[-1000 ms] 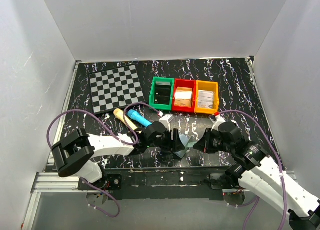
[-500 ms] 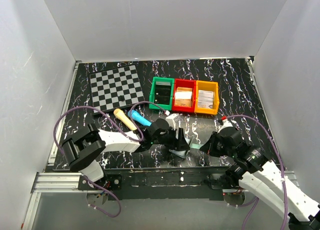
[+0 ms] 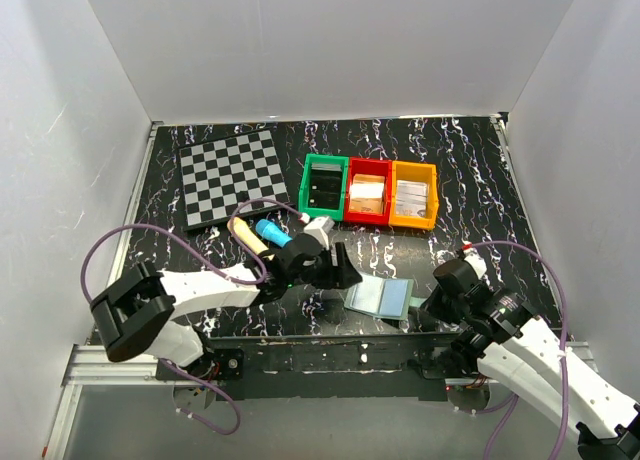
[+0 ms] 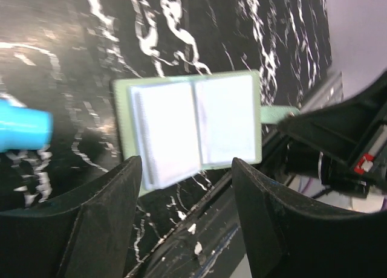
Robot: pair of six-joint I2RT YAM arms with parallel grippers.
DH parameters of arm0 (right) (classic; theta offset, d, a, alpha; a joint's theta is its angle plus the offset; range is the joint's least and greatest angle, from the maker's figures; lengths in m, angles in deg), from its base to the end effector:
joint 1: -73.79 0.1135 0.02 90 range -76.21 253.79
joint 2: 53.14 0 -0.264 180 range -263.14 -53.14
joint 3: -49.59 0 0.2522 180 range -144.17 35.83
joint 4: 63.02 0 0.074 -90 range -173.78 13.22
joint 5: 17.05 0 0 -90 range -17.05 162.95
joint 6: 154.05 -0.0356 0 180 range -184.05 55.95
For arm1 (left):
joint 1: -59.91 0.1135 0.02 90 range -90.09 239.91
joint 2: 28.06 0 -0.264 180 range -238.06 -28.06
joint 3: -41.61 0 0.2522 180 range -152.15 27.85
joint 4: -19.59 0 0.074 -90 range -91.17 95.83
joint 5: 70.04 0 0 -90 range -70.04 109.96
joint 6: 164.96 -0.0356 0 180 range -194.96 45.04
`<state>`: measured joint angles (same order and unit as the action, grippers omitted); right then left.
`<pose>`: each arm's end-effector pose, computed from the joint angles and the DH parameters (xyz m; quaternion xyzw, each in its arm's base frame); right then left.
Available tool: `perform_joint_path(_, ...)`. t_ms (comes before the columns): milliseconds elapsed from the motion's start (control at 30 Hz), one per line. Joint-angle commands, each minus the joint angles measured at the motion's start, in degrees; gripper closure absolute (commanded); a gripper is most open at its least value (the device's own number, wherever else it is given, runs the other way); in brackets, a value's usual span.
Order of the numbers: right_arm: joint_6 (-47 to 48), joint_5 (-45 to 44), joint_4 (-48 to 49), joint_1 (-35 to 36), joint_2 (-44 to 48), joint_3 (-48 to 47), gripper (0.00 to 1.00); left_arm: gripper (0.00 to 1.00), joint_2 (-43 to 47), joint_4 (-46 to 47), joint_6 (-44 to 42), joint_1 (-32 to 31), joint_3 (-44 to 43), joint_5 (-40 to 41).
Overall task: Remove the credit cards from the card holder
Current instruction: Remove the credit card from the card holder.
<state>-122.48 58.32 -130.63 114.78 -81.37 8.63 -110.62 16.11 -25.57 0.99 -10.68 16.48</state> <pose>0.0782 0.0560 0.2052 0.1813 0.9289 0.1498 0.2861 0.1503 -0.2535 0.1873 0.0875 0.8773 -0.3976 0.2542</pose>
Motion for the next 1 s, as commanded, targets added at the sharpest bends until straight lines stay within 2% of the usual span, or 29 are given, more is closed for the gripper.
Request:
perform_joint_path(0,-5.1,-4.4,-2.2,0.1,0.2,-0.9,0.99,0.39,3.8,-2.7,2.1,2.7,3.1,5.0)
perform_joint_path(300,-1.8,-1.9,2.0,0.1,-4.4,-0.8,0.99,0.41,-4.5,5.9,-0.2,2.8,-0.5,-9.3)
perform_joint_path(633,-1.2,-0.9,3.9,0.0,-5.0,0.5,0.99,0.41,-9.0,6.7,-1.3,2.0,-3.6,-11.8)
perform_joint_path(967,-0.1,-0.7,4.6,-0.2,-6.1,0.0,0.99,0.43,-13.1,3.2,-1.7,1.3,-5.4,-10.8)
